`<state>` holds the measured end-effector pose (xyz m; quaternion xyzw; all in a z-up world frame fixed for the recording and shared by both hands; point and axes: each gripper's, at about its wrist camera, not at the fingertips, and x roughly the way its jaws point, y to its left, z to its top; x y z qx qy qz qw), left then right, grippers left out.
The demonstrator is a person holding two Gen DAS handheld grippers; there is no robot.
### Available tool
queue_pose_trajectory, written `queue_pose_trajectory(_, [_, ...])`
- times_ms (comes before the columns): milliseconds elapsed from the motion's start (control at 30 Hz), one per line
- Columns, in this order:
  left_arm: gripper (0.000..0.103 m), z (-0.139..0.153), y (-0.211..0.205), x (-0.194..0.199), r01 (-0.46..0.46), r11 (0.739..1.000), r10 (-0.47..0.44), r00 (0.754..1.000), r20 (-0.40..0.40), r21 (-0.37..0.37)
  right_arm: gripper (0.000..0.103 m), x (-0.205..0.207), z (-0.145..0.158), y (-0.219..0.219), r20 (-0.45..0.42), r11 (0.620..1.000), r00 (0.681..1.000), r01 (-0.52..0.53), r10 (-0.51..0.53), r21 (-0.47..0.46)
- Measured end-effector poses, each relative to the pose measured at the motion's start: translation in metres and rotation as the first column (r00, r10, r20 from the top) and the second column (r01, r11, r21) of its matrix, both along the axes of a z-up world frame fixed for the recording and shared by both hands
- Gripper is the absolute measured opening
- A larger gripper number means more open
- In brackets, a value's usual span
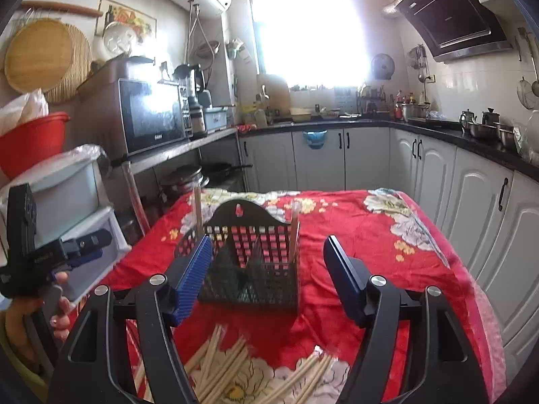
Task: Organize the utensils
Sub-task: 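Close the left tool on another chopstick while the right tool grasps one too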
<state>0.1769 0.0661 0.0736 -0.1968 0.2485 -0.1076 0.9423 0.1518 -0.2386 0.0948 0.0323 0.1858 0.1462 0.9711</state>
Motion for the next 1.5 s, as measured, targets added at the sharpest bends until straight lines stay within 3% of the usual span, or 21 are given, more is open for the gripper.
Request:
queue_pose_trajectory(633, [0.092, -0.045, 0.012, -0.023, -0.021, 0.999, 0.024, 0.994, -0.107, 0.036, 0.066, -0.011, -0.053, 0.019, -0.157, 0.997, 0.986, -0.069, 0.062, -0.039])
queue_pose_trajectory(1100, [0.092, -0.083, 0.018, -0.023, 0.003, 0.998, 0.010, 0.974, -0.227, 0.058, 0.066, 0.007, -0.095, 0.041, -0.302, 0.986, 0.945, -0.152, 0.123, -0.075])
queue_pose_trajectory(1167, [0.085, -0.090, 0.015, -0.019, 0.029, 0.999, -0.016, 0.967, -0.255, 0.045, 0.066, 0.014, -0.101, 0.043, -0.332, 0.984, 0.935, -0.161, 0.127, -0.078])
queue_pose_trajectory(1433, [0.038, -0.120, 0.008, 0.000, 0.078, 0.997, -0.070, 0.922, -0.381, 0.006, 0.059, 0.048, -0.118, 0.053, -0.427, 0.976, 0.891, -0.204, 0.156, -0.070])
queue_pose_trajectory(1500, [0.037, -0.124, 0.007, 0.003, 0.081, 0.997, -0.070, 0.917, -0.393, 0.012, 0.056, 0.059, -0.123, 0.057, -0.455, 0.974, 0.875, -0.215, 0.162, -0.066])
